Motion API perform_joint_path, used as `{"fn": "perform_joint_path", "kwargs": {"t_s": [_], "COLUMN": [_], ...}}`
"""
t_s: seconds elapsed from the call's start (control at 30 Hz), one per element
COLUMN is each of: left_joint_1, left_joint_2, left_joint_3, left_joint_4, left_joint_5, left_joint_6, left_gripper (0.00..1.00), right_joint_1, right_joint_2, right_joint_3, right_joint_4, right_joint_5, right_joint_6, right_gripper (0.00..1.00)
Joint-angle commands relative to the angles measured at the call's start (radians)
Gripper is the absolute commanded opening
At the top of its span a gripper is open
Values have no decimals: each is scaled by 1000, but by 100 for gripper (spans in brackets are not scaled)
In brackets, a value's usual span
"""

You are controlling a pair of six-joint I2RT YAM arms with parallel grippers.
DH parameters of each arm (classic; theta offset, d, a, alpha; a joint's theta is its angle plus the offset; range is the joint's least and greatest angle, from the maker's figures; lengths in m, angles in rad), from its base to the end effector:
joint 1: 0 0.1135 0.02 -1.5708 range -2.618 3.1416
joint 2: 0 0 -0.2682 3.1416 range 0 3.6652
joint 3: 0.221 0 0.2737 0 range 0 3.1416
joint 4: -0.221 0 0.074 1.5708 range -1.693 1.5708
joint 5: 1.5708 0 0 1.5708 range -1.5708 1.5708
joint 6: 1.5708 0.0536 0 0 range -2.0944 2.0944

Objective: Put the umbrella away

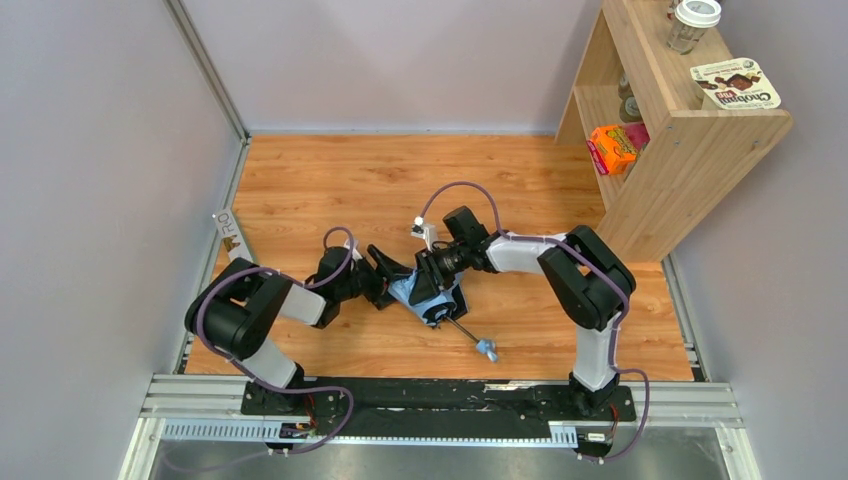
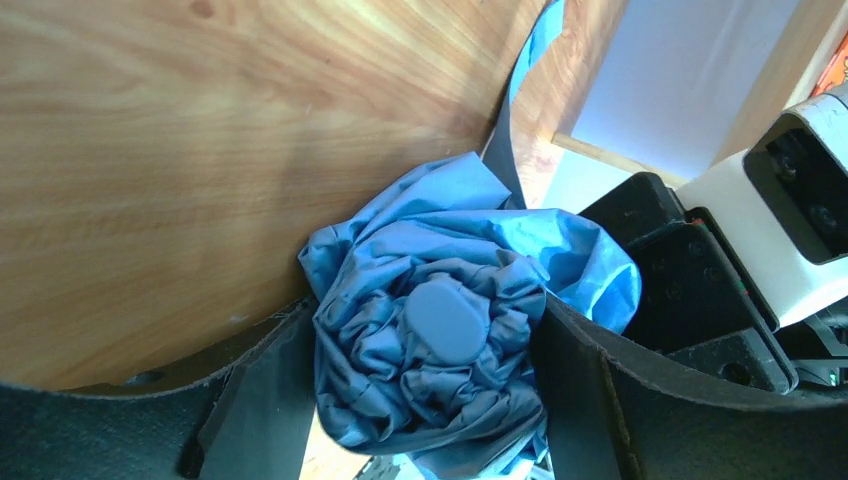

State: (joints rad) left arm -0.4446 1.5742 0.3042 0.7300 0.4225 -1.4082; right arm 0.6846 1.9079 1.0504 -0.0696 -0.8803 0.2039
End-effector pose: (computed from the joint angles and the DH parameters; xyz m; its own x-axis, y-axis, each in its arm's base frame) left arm 0.2277 -0.1328 0.0812 -0.7756 -0.6275 0.0692 -0.3431 0.3270 -0.8805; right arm 0.2789 0.2810 0.1174 -0.7610 -0.4547 -0.4629 -0.6199 0.2991 0.7254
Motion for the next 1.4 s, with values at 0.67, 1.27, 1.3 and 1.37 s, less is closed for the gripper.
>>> {"fn": "perform_joint_path", "kwargs": {"t_s": [0.67,1.27,1.3,1.37], "left_joint_1": [-49,-49,-51,-51], "left_joint_2": [6,-97,-100,-98], "left_joint_3": [64,173,173,174], "left_joint_4": [-160,-583,-587,-586], "left_joint_5": [-16,-39,-37,-39], "left_joint_6": [-72,-92,-92,-90], "left_gripper": [0,0,0,0], "right_joint_1": [239,526,526,526], "right_joint_2": [-164,-50,-52,-47], "right_joint_3": [166,146,142,138], "right_joint_4": [-404,-306,-297,-289], "right_joint_5": [680,1460,1454,1457], "right_joint_6": [-164,-268,-268,-267], "right_gripper": [76,62,54,39]}}
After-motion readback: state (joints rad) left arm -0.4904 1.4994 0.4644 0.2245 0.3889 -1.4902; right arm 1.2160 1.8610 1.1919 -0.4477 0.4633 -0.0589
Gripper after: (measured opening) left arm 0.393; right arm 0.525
